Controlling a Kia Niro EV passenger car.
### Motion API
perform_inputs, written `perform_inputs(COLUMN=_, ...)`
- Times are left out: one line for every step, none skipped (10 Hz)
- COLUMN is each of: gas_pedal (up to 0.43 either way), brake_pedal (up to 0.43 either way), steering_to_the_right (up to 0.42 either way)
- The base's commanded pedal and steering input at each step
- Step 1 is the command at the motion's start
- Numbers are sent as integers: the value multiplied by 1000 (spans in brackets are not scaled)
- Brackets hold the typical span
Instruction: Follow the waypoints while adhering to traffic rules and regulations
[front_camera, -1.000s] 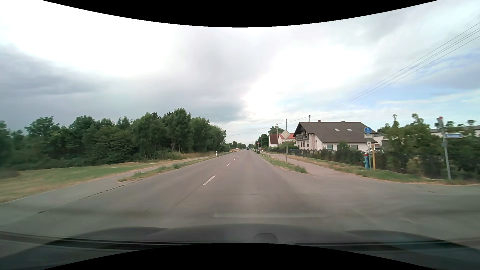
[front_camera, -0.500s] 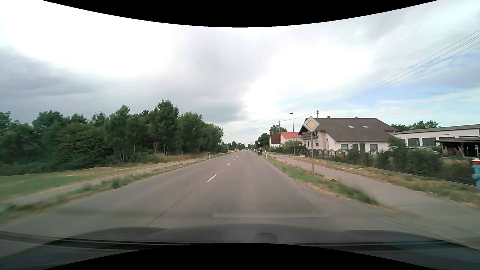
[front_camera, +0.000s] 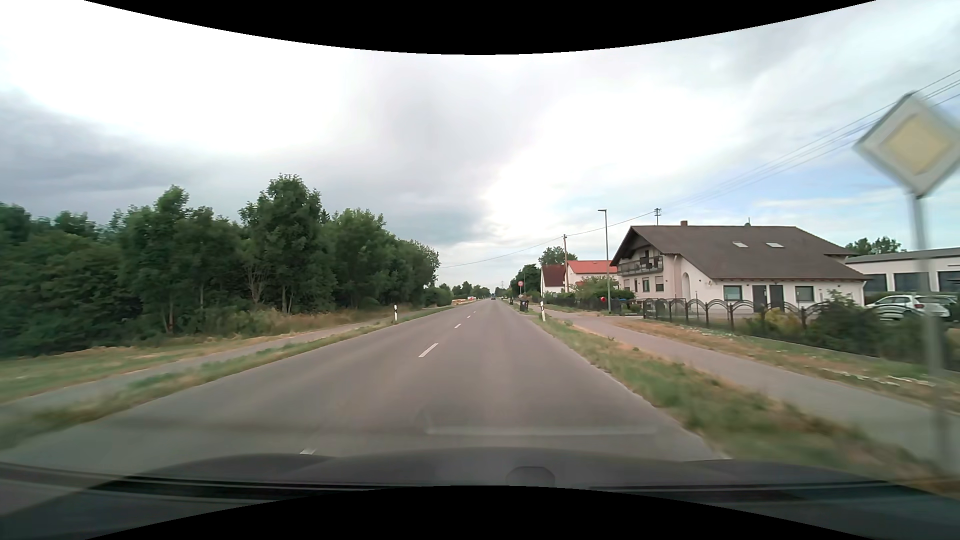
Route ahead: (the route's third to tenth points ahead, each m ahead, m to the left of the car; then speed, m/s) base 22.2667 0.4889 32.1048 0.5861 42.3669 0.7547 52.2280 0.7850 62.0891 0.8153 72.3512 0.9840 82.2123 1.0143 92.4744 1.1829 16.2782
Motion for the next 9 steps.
perform_inputs(gas_pedal=197, brake_pedal=0, steering_to_the_right=-2)
perform_inputs(gas_pedal=197, brake_pedal=0, steering_to_the_right=-1)
perform_inputs(gas_pedal=197, brake_pedal=0, steering_to_the_right=-2)
perform_inputs(gas_pedal=197, brake_pedal=0, steering_to_the_right=-1)
perform_inputs(gas_pedal=197, brake_pedal=0, steering_to_the_right=-1)
perform_inputs(gas_pedal=197, brake_pedal=0, steering_to_the_right=-1)
perform_inputs(gas_pedal=197, brake_pedal=0, steering_to_the_right=-1)
perform_inputs(gas_pedal=197, brake_pedal=0, steering_to_the_right=-2)
perform_inputs(gas_pedal=197, brake_pedal=0, steering_to_the_right=-4)
